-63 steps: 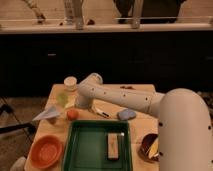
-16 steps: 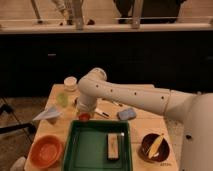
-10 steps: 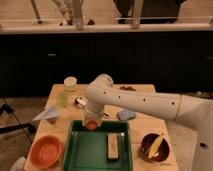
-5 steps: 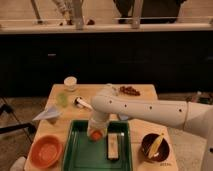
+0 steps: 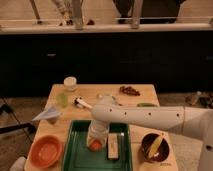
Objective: Place apple in tray
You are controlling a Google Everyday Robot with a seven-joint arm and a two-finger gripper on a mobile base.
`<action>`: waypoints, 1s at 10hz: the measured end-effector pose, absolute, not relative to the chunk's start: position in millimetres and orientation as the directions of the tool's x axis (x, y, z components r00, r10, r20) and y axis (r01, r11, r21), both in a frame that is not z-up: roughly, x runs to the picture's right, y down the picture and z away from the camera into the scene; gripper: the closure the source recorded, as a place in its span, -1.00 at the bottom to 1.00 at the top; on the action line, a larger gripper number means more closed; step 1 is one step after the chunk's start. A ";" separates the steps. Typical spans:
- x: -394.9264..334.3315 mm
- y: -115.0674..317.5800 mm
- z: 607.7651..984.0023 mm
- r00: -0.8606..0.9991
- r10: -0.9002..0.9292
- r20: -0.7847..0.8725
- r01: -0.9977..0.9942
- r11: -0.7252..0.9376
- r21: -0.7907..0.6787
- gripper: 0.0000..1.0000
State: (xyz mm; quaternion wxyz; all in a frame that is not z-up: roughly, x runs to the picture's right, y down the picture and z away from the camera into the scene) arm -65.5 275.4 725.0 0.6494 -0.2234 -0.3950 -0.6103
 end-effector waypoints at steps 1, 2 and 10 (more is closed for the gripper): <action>-74.5 276.3 725.8 -0.074 -0.616 0.784 0.967 0.147 0.207 0.94; -84.1 276.4 726.4 -0.095 -0.619 0.780 0.965 0.136 0.225 0.93; -88.5 272.3 725.4 -0.105 -0.628 0.771 0.964 0.125 0.233 0.85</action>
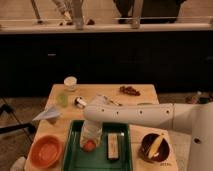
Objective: Place apple in tray
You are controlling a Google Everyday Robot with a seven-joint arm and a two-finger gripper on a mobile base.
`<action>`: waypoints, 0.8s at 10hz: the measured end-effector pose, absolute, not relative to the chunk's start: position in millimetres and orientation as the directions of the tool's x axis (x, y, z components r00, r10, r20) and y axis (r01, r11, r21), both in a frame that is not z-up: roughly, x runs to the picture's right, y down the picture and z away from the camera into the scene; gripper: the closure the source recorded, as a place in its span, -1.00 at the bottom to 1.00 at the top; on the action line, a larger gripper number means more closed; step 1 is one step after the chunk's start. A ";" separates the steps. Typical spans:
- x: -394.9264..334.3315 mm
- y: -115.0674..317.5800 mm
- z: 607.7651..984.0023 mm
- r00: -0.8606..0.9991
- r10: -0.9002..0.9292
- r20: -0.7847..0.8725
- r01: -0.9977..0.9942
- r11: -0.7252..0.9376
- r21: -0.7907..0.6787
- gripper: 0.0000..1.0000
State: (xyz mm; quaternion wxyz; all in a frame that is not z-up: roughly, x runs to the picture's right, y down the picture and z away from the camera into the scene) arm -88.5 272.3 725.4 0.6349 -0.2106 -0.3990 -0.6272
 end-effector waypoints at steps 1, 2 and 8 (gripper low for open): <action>-88.6 272.3 725.4 -0.105 -0.628 0.771 0.964 0.125 0.233 0.90; -89.0 272.3 725.4 -0.106 -0.628 0.771 0.964 0.124 0.233 0.97; -88.5 272.1 725.5 -0.104 -0.629 0.771 0.964 0.126 0.233 -0.06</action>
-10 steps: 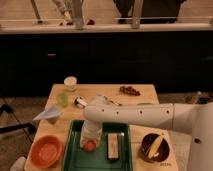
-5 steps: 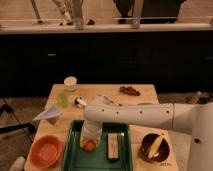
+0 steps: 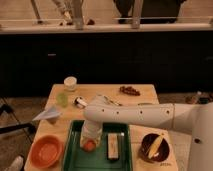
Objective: Place apple in tray
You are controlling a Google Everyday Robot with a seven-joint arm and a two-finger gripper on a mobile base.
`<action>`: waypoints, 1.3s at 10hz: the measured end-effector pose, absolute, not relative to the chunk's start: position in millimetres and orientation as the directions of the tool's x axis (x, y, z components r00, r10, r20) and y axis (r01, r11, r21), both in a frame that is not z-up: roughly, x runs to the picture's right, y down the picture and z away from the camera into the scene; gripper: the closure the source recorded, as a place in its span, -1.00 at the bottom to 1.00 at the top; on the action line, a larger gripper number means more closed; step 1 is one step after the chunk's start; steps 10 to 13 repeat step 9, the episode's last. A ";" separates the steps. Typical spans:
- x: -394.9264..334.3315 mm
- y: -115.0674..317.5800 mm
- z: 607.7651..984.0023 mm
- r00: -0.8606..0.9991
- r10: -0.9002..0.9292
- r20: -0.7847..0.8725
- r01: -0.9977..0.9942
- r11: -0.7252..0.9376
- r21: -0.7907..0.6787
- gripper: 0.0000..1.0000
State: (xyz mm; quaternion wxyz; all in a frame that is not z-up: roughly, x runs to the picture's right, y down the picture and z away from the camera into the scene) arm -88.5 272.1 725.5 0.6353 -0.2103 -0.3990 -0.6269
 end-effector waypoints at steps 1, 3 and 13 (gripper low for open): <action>-88.5 272.2 725.5 -0.104 -0.629 0.771 0.964 0.126 0.233 -0.26; -88.3 272.1 725.5 -0.104 -0.629 0.771 0.964 0.126 0.233 -0.58; -88.3 272.1 725.5 -0.104 -0.629 0.771 0.964 0.126 0.233 -0.60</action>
